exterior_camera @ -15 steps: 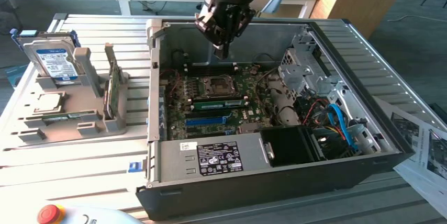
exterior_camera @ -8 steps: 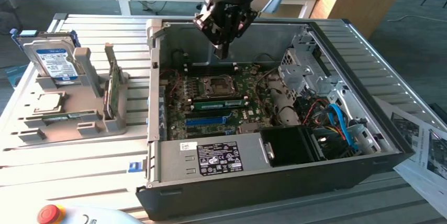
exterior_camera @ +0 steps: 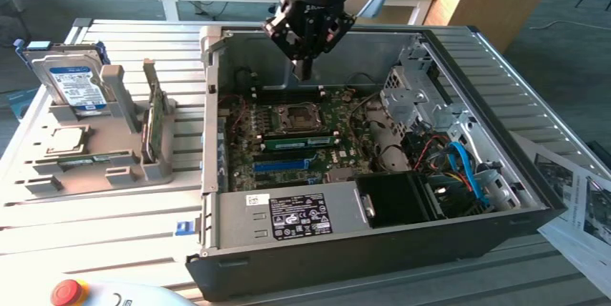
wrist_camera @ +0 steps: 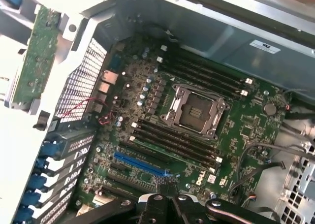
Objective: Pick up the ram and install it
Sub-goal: 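Press down the ram until it locks into place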
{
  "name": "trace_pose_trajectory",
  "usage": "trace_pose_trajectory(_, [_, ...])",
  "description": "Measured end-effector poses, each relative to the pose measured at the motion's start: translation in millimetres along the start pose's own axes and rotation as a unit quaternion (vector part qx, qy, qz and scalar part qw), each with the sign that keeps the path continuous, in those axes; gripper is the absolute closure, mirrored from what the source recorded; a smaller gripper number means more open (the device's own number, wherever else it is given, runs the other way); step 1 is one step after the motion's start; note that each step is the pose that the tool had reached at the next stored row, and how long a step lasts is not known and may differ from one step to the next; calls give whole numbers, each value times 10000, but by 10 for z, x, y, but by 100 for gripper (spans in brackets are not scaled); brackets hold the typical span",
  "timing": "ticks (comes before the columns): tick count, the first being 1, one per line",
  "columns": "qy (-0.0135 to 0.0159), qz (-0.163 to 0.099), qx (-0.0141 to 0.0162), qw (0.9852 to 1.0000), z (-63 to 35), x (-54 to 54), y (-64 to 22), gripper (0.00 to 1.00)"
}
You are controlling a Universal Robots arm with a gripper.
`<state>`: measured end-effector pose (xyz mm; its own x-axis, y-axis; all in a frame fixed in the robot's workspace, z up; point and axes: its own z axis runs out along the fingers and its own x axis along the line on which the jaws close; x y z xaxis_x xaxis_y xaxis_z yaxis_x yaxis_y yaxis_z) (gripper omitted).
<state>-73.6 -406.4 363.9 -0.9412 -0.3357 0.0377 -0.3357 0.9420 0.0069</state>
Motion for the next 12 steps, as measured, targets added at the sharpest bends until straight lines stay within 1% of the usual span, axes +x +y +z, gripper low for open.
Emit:
trace_pose_trajectory(3, [-1, 222, -8, 9998, 0, 0, 0, 90])
trace_pose_trajectory(6, [-3, 450, -17, 9990, 0, 0, 0, 90])
trace_pose_trajectory(9, [-4, 675, -25, 9977, 0, 0, 0, 90])
trace_pose_trajectory(12, [-6, 896, -34, 9960, 0, 0, 0, 90])
